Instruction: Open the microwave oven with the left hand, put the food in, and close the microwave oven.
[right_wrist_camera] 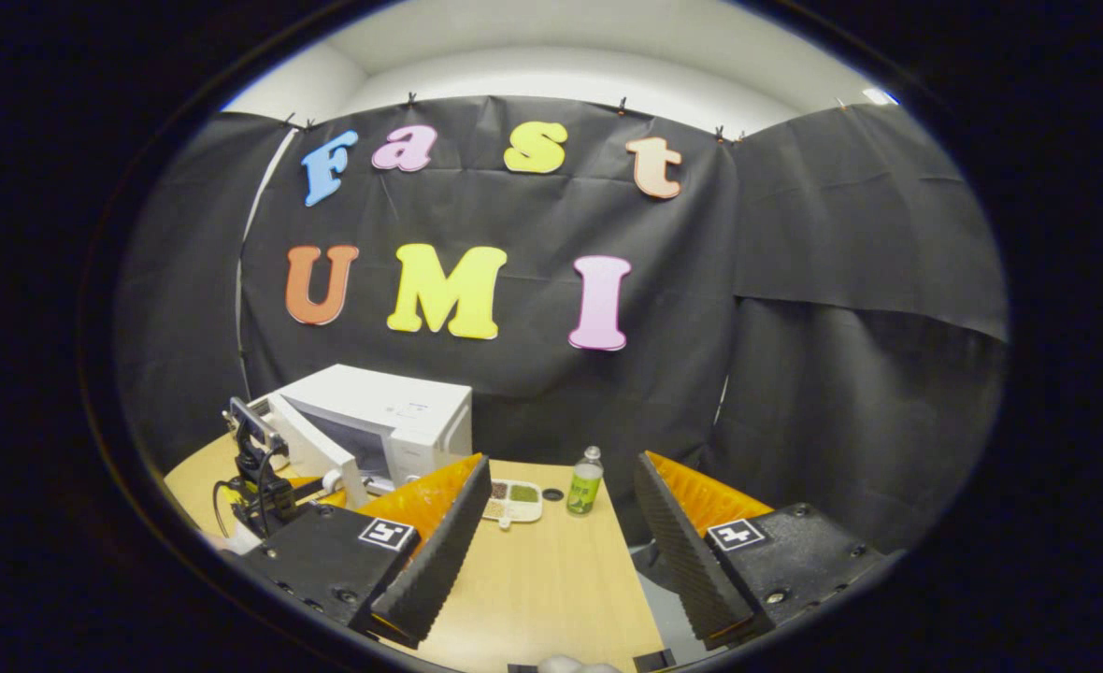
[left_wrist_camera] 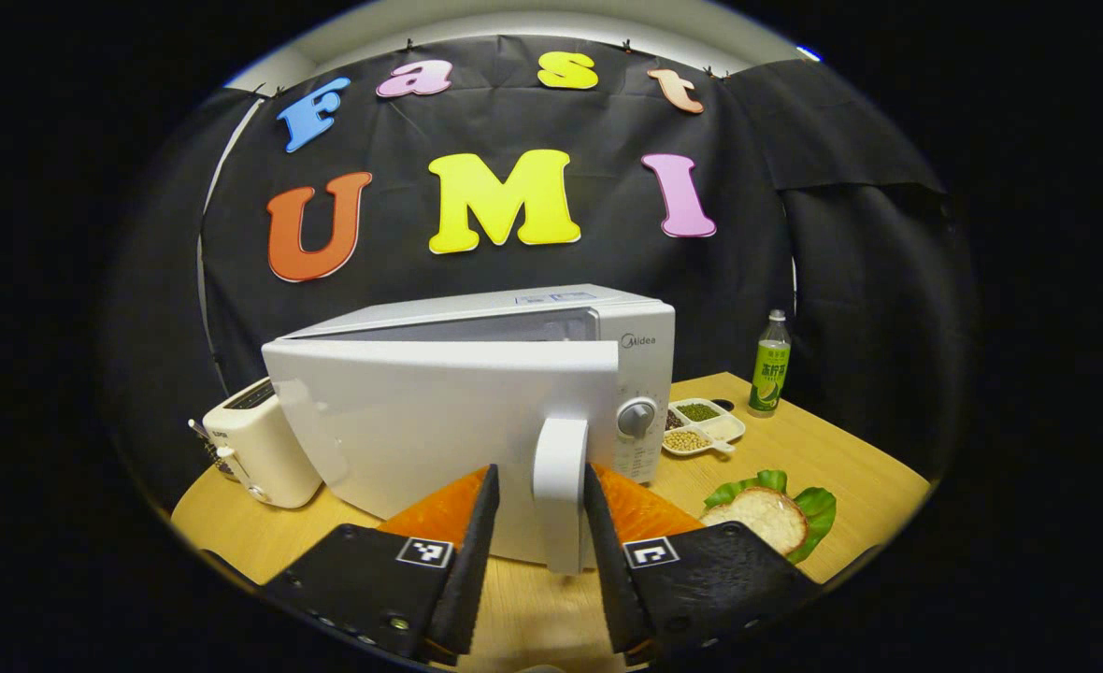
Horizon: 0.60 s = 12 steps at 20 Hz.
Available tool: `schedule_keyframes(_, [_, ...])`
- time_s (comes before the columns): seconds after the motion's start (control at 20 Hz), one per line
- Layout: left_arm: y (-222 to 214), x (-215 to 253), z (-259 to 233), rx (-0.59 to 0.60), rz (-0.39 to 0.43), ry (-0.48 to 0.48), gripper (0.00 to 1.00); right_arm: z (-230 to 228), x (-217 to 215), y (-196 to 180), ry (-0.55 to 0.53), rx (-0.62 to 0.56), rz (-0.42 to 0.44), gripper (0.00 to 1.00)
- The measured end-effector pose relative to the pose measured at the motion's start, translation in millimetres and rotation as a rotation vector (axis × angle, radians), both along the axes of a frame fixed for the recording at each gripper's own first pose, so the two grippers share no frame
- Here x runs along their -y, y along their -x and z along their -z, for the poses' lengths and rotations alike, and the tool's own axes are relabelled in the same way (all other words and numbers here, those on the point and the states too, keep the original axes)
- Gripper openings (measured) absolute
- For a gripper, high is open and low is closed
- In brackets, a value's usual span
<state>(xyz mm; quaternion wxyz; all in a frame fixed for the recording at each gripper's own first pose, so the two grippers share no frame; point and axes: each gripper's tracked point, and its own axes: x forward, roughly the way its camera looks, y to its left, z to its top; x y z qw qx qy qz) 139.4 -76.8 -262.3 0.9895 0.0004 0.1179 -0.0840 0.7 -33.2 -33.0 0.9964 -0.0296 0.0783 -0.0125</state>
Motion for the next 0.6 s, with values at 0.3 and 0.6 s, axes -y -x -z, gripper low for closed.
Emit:
schedule_keyframes(0.3, [27, -28, -12, -0.033, -0.009, 0.1, 0.98, 6, -16, 2, -0.033, -0.005, -0.047, 0.99])
schedule_keyframes(0.6, [82, -74, -10, -0.045, -0.06, 0.048, 0.98, 27, -50, 1, -0.039, -0.036, -0.122, 0.99])
